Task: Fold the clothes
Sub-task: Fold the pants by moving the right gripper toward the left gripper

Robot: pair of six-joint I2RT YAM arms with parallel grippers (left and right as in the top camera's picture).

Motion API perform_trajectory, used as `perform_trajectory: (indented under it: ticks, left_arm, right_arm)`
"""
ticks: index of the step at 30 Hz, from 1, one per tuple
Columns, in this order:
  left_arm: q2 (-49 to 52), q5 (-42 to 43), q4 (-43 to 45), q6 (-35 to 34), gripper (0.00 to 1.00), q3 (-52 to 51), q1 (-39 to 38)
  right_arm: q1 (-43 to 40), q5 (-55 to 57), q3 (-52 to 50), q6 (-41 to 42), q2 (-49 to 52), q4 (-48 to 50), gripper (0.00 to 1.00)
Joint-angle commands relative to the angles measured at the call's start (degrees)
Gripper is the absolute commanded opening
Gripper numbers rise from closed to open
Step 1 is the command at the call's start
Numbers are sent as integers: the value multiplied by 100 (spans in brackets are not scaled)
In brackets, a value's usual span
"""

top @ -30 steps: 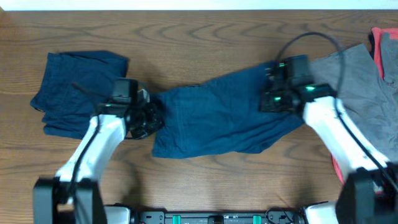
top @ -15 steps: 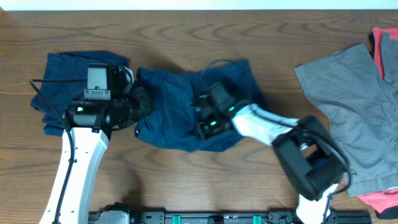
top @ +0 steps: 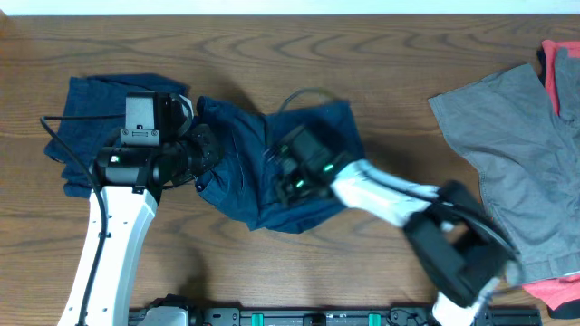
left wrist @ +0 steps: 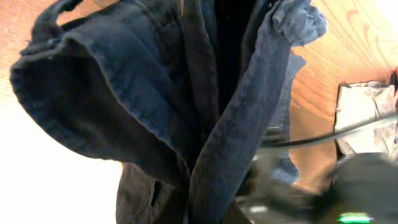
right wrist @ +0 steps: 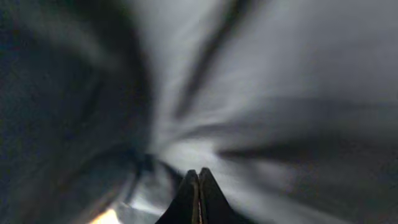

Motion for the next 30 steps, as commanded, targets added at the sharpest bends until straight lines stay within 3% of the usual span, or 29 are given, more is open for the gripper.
perform_trajectory:
  ticks: [1,8,12,22,30]
  left_arm:
    - [-17,94,66,-4,6,109,24]
    - [20,96,240,-264,6,83,24]
    - [79,101,407,-566,6,83,24]
    - [350,101,1056,-1792,6,81,-74]
    - [802,98,2559,-2317,6,83,-1075]
  right_arm:
    - [-702,857,87,-361,-844,-380,2]
    - [-1862,1283,57,-1259,-992,-1762,1]
    - [-2151,1283,-2,-1449,-730,-2039,1]
    - [-1792,1279,-127,-1423,236,-2037,1]
    - [-1364,1255,-151,-894,448,-2124,1]
